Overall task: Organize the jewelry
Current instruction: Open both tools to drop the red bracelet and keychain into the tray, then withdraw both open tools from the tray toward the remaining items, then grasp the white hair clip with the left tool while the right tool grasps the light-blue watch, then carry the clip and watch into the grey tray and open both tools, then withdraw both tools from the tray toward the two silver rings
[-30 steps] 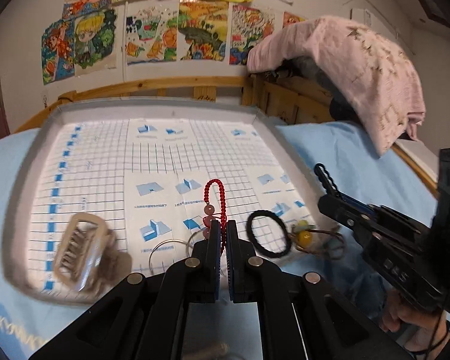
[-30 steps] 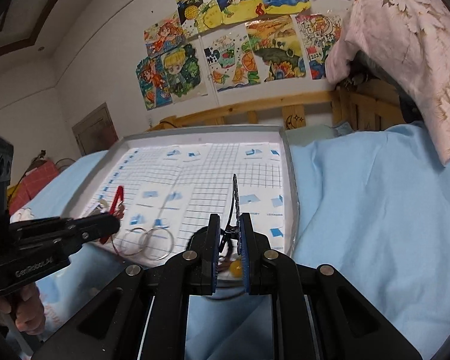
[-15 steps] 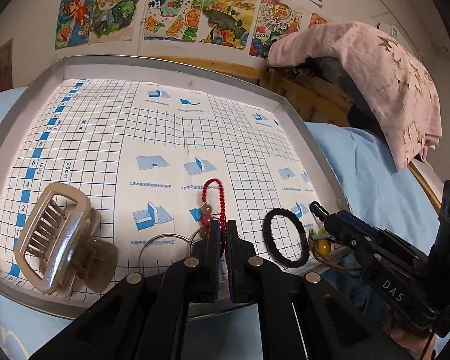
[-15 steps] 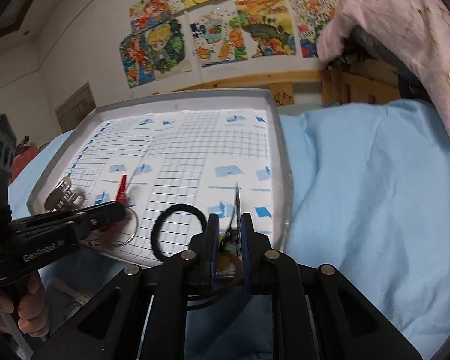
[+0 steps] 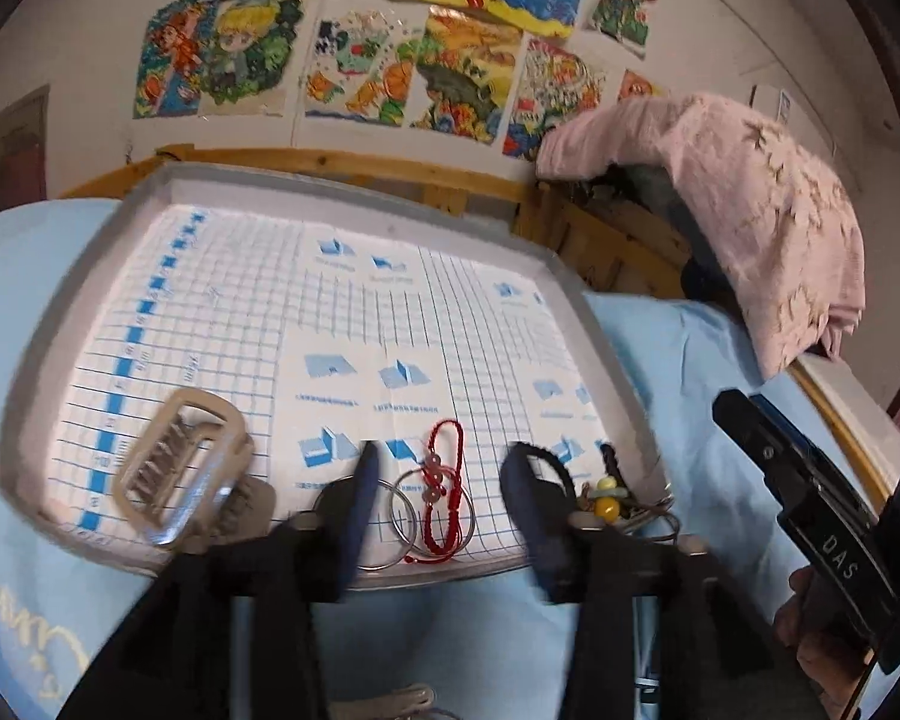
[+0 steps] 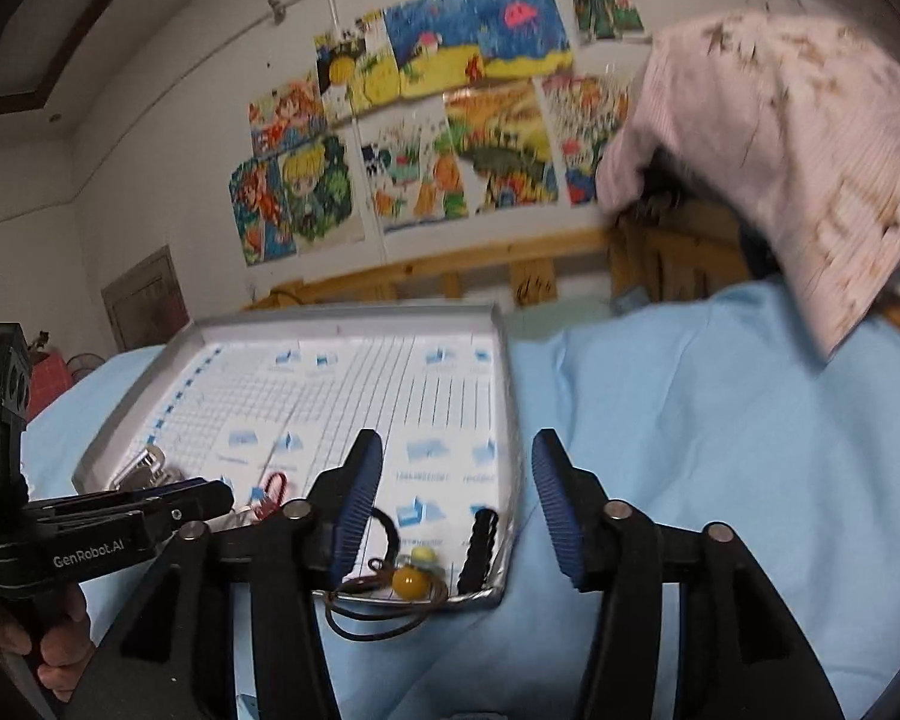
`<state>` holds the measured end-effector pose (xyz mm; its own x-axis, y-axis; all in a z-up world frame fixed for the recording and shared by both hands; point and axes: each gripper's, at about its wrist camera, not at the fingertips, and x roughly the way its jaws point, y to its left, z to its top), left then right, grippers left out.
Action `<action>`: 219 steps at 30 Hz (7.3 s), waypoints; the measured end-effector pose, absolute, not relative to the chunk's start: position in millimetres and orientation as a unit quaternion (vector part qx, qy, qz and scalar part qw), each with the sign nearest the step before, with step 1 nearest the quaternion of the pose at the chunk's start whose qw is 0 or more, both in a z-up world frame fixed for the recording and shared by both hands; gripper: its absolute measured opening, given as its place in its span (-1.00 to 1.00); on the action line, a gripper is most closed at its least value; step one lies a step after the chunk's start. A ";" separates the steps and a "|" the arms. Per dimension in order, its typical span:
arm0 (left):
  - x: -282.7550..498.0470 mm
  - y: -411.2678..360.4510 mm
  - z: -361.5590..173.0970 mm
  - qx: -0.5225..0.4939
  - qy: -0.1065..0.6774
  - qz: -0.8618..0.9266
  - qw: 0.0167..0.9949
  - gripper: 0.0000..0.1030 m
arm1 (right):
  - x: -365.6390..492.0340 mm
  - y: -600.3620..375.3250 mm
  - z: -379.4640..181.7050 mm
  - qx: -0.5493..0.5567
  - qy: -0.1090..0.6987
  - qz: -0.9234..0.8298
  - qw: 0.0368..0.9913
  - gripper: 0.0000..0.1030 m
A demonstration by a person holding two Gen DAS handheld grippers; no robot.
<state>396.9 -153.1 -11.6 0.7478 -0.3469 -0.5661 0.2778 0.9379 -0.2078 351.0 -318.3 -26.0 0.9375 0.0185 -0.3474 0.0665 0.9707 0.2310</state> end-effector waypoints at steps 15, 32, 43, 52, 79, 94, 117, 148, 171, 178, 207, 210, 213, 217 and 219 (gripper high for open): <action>273.1 -96.3 72.7 -0.089 0.147 -0.055 0.984 1.00 | 262.3 -308.0 43.0 0.109 0.087 0.007 0.990 0.97; 160.3 -53.3 92.6 -0.054 0.097 -0.014 0.994 1.00 | 154.5 -253.1 89.8 0.071 0.021 0.046 0.996 0.97; 141.6 -28.5 50.9 -0.037 0.135 -0.040 0.989 1.00 | 107.4 -250.2 80.1 0.068 0.053 0.049 0.995 0.97; 148.2 -8.1 10.7 -0.023 0.195 -0.079 0.977 1.00 | 79.5 -242.1 47.5 0.062 0.122 0.032 0.990 0.97; 327.3 -48.3 -52.3 -0.026 0.365 -0.196 0.910 0.98 | 204.1 -287.2 -59.1 0.136 0.340 -0.003 0.930 0.97; 352.6 -85.6 -71.7 0.012 0.339 -0.265 0.903 0.48 | 288.5 -285.4 -76.9 0.107 0.337 -0.013 0.935 0.97; 338.4 -123.7 -82.5 0.092 0.394 -0.275 0.872 -0.69 | 286.1 -289.7 -87.8 0.134 0.318 0.022 0.938 0.54; 317.1 -103.0 -38.5 -0.019 0.295 -0.228 0.928 -0.71 | 276.3 -285.3 -79.6 0.146 0.264 0.035 0.953 -0.29; 410.8 -128.9 -35.8 -0.065 0.298 -0.155 0.940 -0.71 | 347.1 -308.4 -50.6 0.181 0.193 0.044 0.963 -0.31; 417.2 -133.6 -40.1 -0.061 0.302 -0.165 0.937 -0.70 | 369.1 -303.3 -71.9 0.183 0.238 0.039 0.953 -0.17; 305.7 -110.2 37.8 -0.088 0.165 -0.117 0.975 1.00 | 280.0 -307.3 -9.7 0.143 0.113 0.011 0.983 0.91; 279.8 -106.5 43.7 -0.074 0.156 -0.107 0.979 1.00 | 246.9 -299.9 4.3 0.111 0.094 -0.001 0.989 0.97; 250.6 -101.1 45.5 -0.050 0.150 -0.103 0.982 1.00 | 219.7 -296.5 16.1 0.106 0.090 -0.010 0.990 0.97; 219.3 -93.8 47.2 -0.018 0.143 -0.095 0.985 1.00 | 193.1 -297.5 29.8 0.112 0.087 -0.015 0.990 0.97; 207.0 -89.6 45.9 -0.014 0.142 -0.094 0.985 1.00 | 174.0 -297.5 33.5 0.119 0.082 -0.017 0.989 0.97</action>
